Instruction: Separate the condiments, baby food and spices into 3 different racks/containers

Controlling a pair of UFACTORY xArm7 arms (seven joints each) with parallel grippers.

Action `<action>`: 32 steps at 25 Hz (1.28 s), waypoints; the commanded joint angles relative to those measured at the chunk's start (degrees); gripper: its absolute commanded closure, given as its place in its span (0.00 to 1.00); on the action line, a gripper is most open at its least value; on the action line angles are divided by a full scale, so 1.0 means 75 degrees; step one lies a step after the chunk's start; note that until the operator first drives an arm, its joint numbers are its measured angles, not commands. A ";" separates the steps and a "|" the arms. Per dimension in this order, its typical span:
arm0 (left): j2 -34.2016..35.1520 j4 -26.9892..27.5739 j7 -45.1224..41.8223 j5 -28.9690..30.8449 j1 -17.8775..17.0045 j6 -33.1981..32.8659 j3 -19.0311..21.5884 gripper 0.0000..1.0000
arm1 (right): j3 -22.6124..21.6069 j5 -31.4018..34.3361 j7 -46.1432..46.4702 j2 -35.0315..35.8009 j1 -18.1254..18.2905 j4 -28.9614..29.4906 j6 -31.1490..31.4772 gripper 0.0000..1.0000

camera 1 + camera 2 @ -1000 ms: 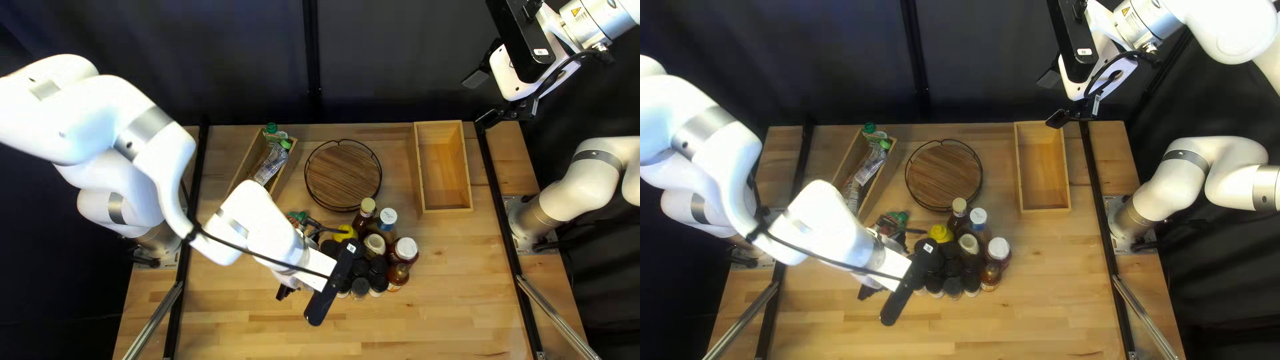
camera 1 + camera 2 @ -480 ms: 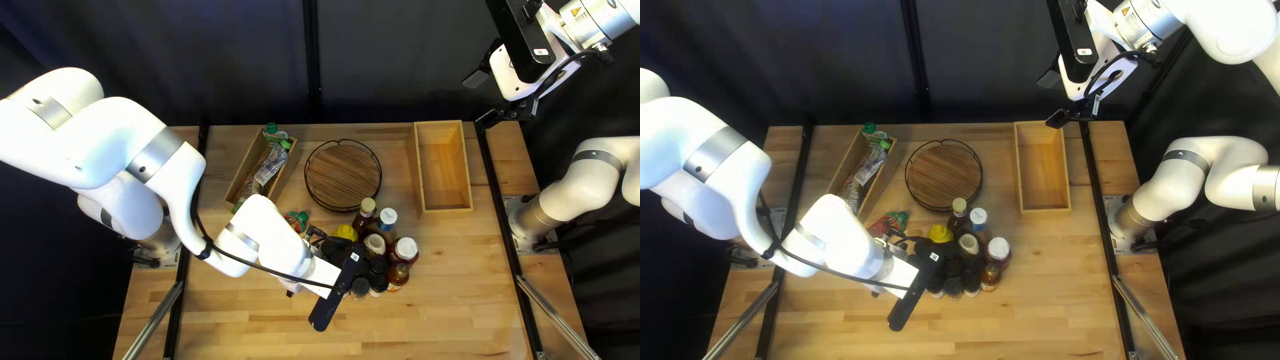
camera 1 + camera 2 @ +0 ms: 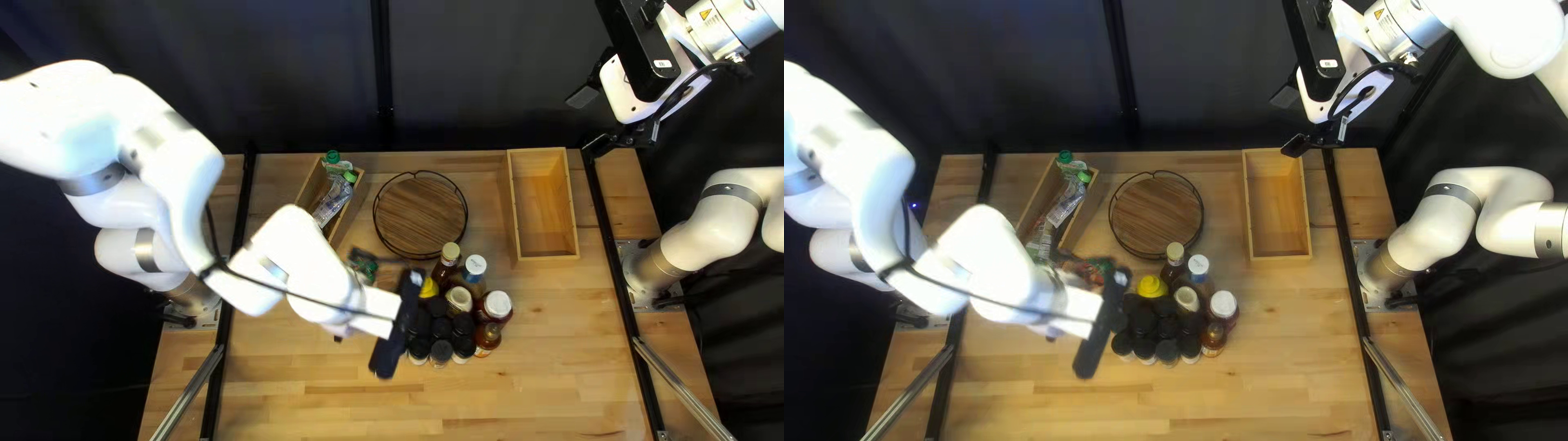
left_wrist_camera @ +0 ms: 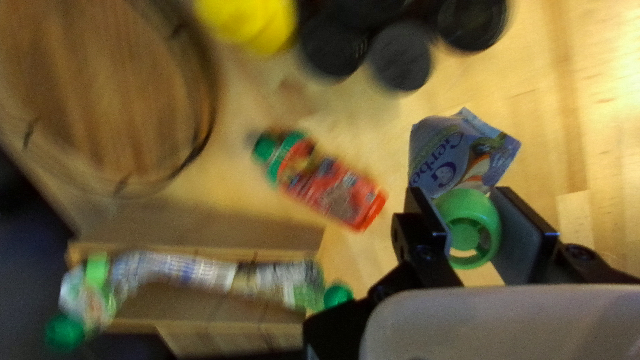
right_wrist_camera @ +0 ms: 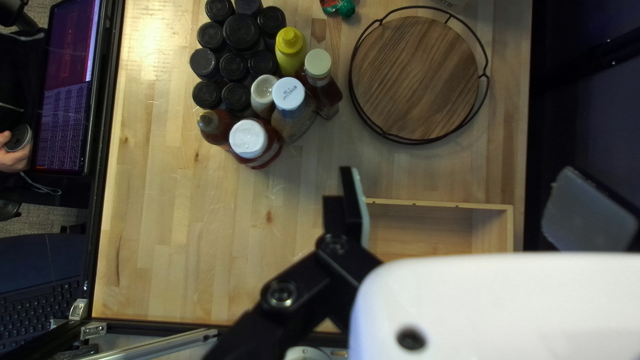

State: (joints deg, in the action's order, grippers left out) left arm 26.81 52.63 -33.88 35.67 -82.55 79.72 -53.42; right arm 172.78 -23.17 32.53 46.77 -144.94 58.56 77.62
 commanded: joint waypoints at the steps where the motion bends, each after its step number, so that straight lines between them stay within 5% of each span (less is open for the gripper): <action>1: 0.0522 -0.0288 -0.1148 0.0316 0.0991 0.0916 0.0594 1.00 | 0.0000 0.0000 0.0000 0.0000 0.0000 0.0000 0.0000 0.00; 6: 0.0682 -0.0461 -0.1927 0.0404 0.1674 0.1371 0.0631 1.00 | 0.0000 0.0000 0.0000 0.0000 0.0000 0.0000 0.0000 0.00; 14: 0.0515 -0.0312 -0.2137 0.0318 0.2121 0.1766 0.0191 1.00 | 0.0000 0.0000 0.0000 0.0000 0.0000 0.0000 0.0000 0.00; 27: 0.0548 -0.0004 -0.0886 0.0215 0.2239 0.1519 -0.1657 1.00 | 0.0000 0.0000 0.0000 0.0000 0.0000 0.0000 0.0000 0.00; 28: 0.0529 0.0059 -0.0779 0.0231 0.2221 0.1514 -0.1809 0.91 | 0.0000 0.0000 0.0000 0.0000 0.0000 0.0000 0.0000 0.00; 30: 0.0481 0.0177 -0.0611 0.0264 0.2167 0.1492 -0.2077 0.90 | 0.0000 0.0000 0.0000 0.0000 0.0000 0.0000 0.0000 0.00; 32: 0.0451 0.0228 -0.0512 0.0373 0.2164 0.1426 -0.2270 0.62 | 0.0000 0.0000 0.0000 0.0000 0.0000 0.0000 0.0000 0.00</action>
State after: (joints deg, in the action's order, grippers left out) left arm 30.50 53.70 -38.81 37.72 -66.12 90.91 -68.65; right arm 172.78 -23.17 32.53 46.77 -144.94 58.56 77.62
